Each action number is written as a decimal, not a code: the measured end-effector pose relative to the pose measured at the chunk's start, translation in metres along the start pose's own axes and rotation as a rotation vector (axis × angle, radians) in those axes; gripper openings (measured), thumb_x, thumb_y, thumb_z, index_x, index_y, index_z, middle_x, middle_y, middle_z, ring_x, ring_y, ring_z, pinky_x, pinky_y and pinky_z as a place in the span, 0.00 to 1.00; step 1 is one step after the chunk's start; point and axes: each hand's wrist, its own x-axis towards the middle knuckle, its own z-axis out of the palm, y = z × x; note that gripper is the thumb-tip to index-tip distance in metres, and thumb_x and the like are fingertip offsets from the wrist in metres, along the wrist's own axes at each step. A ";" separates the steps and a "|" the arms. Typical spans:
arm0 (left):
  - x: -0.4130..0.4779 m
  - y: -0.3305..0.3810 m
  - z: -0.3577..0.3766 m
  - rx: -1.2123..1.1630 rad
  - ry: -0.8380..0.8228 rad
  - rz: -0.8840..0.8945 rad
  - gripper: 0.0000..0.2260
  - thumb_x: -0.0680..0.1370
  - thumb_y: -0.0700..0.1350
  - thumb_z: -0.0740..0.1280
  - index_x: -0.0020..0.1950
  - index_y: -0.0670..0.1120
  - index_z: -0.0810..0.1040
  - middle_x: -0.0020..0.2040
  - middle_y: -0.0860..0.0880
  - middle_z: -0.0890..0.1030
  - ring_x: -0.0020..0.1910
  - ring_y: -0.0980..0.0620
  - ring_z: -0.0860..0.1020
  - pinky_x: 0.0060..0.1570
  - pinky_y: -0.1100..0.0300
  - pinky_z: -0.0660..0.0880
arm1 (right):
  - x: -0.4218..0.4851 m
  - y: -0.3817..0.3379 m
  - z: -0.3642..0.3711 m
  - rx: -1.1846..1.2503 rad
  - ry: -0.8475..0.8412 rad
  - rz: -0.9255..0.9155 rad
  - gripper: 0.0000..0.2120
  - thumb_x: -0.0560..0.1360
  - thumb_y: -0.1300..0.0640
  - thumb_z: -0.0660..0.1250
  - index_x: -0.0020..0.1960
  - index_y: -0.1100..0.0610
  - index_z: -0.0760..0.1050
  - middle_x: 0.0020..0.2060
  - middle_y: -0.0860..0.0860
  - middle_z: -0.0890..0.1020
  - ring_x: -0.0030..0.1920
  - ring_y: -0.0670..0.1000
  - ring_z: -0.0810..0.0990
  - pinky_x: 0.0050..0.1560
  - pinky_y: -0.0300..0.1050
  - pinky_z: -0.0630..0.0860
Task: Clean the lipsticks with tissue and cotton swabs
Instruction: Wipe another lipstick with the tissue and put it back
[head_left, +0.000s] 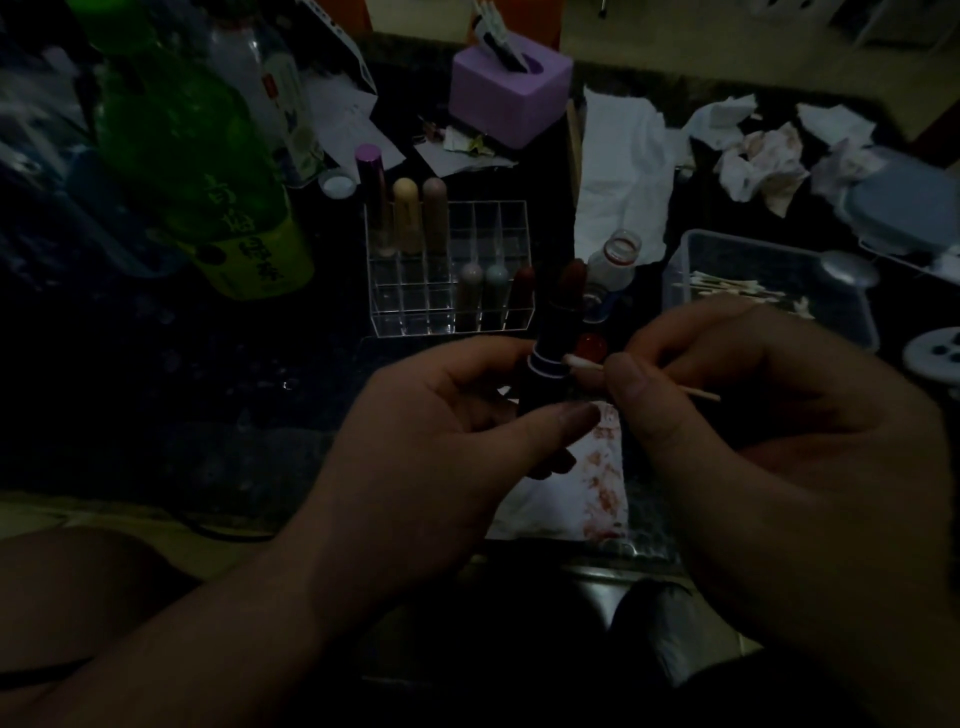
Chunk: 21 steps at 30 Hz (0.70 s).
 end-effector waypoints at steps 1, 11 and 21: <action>0.000 -0.001 0.000 0.006 0.008 0.005 0.11 0.67 0.45 0.72 0.49 0.53 0.83 0.38 0.54 0.86 0.34 0.54 0.84 0.36 0.66 0.79 | 0.000 -0.001 0.000 -0.016 -0.006 0.001 0.12 0.75 0.63 0.71 0.36 0.54 0.71 0.40 0.45 0.80 0.40 0.45 0.80 0.42 0.33 0.72; -0.001 0.000 -0.001 0.069 -0.095 0.039 0.11 0.74 0.46 0.67 0.55 0.54 0.82 0.36 0.60 0.84 0.36 0.58 0.83 0.40 0.70 0.76 | 0.004 0.002 -0.003 0.006 0.019 0.016 0.14 0.74 0.64 0.71 0.36 0.51 0.71 0.39 0.45 0.81 0.39 0.46 0.80 0.41 0.33 0.72; -0.001 0.001 0.001 0.087 -0.059 0.029 0.10 0.72 0.41 0.72 0.51 0.53 0.81 0.37 0.59 0.85 0.34 0.56 0.83 0.36 0.68 0.78 | 0.003 -0.003 0.000 0.031 -0.008 0.019 0.12 0.75 0.62 0.71 0.36 0.57 0.72 0.39 0.45 0.80 0.40 0.42 0.80 0.42 0.29 0.72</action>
